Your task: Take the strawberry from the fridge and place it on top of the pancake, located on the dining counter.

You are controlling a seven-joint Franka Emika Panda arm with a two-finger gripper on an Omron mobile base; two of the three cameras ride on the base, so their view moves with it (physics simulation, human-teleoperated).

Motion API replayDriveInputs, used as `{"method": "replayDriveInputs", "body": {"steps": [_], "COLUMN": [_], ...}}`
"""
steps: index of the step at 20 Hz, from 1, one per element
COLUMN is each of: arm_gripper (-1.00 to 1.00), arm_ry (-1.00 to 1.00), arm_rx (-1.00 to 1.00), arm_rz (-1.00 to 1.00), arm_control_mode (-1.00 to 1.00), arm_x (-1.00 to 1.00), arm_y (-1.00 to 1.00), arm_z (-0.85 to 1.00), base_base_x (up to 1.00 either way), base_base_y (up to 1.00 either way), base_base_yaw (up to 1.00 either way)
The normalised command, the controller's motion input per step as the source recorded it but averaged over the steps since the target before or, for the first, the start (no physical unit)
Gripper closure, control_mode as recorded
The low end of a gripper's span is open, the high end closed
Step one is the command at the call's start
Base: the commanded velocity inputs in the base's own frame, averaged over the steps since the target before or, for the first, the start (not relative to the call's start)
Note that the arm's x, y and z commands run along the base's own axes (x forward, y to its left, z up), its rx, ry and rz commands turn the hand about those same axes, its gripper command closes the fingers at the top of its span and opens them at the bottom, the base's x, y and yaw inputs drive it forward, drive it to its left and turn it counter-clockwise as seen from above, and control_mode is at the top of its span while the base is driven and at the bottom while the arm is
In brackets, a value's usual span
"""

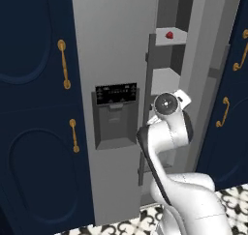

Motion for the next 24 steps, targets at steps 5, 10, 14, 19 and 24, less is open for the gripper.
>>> {"method": "replayDriveInputs", "body": {"steps": [5,10,14,19,24], "arm_gripper": [-1.00,-1.00,-1.00,-1.00,-1.00], "arm_ry": [0.16,0.08,0.06,0.00,-0.04], "arm_rx": [-0.15,-0.05,-0.01,0.00,0.00], "arm_rz": [-0.03,-0.17,-0.24,-0.21,-0.21], "arm_control_mode": [-1.00,-1.00,-1.00,-1.00,-1.00], "arm_x": [1.00,0.96,0.71,0.13,-0.54], "arm_y": [0.25,-0.21,-0.60,-0.96,-0.99], "arm_z": [-0.11,0.00,0.00,0.00,0.00], "base_base_x": [0.00,0.00,0.00,0.00,0.00], "base_base_y": [0.00,0.00,0.00,0.00,0.00], "base_base_yaw": [0.00,0.00,0.00,0.00,0.00]}}
